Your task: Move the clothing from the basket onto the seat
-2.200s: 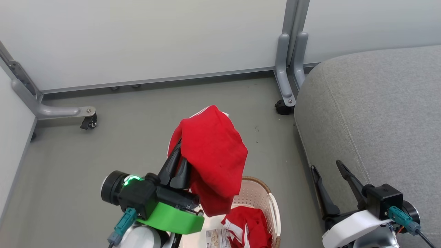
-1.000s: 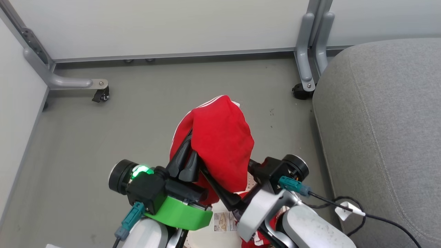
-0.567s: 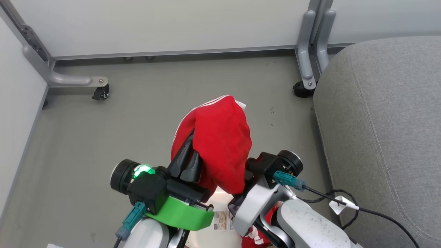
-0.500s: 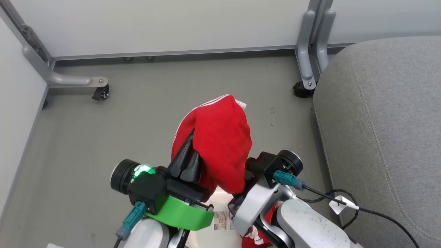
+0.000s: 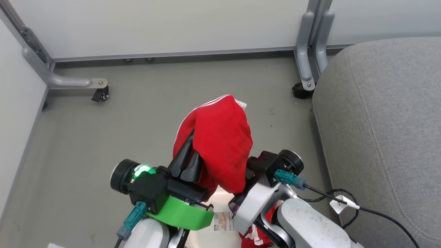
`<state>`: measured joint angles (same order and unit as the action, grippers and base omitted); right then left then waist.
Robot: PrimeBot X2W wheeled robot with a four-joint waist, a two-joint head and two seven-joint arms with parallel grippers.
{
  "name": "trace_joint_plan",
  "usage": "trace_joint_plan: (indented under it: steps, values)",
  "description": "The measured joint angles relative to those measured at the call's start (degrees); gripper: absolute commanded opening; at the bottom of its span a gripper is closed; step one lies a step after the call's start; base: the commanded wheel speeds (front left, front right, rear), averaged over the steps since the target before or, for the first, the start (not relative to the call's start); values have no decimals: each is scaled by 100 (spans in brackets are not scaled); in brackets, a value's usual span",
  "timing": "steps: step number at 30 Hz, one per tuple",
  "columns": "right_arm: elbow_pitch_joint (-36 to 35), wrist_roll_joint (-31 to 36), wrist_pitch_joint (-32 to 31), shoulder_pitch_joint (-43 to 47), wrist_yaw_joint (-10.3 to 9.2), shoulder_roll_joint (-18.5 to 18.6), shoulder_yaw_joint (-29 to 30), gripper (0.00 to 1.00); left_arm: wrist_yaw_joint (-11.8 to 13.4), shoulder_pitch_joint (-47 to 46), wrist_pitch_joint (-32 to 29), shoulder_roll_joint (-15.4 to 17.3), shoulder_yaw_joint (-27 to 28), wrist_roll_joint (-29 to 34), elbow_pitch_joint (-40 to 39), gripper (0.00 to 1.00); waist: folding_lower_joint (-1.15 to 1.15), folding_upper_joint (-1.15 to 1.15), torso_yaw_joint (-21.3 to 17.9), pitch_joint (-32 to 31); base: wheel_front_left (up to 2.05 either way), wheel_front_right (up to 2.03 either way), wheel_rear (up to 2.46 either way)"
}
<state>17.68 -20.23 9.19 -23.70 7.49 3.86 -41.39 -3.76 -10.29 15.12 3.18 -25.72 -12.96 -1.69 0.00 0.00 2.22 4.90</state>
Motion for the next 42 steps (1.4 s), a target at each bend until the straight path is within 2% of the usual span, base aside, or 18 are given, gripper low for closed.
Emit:
trace_joint_plan:
  steps: [1, 7, 11, 19, 28, 37, 42]
  values:
    - [0, 0, 1, -2, 0, 1, 9, 0, 3, 0, 0, -1, 3, 2, 1, 100, 0, 0, 0, -1, 0, 0, 0]
    - [-41, 69, 51, -24, 0, 26, 152, 0, 25, 2, 0, 25, 60, 122, -48, 100, 0, 0, 4, -13, 0, 0, 0]
    - [-65, 126, 67, -63, 0, 55, 275, 0, 33, 66, -14, 154, 36, 202, -36, 100, 0, 0, 2, -16, 0, 0, 0]
    - [-52, 231, 48, -80, 0, 169, 599, 0, -81, 311, -324, 483, -421, 412, 74, 100, 0, 0, 19, -34, 0, 0, 0]
    - [-34, 305, -24, 140, 0, 248, 856, 0, -226, 463, -593, 700, -875, 509, 345, 100, 0, 0, -26, -80, 0, 0, 0]
    - [-38, 321, -55, 250, 0, 219, 968, 0, -208, 492, -606, 759, -921, 469, 363, 100, 0, 0, -259, -51, 0, 0, 0]
    - [-2, 293, -18, 245, 0, 158, 979, 0, -169, 488, -633, 818, -906, 413, 323, 100, 0, 0, -547, -7, 0, 0, 0]
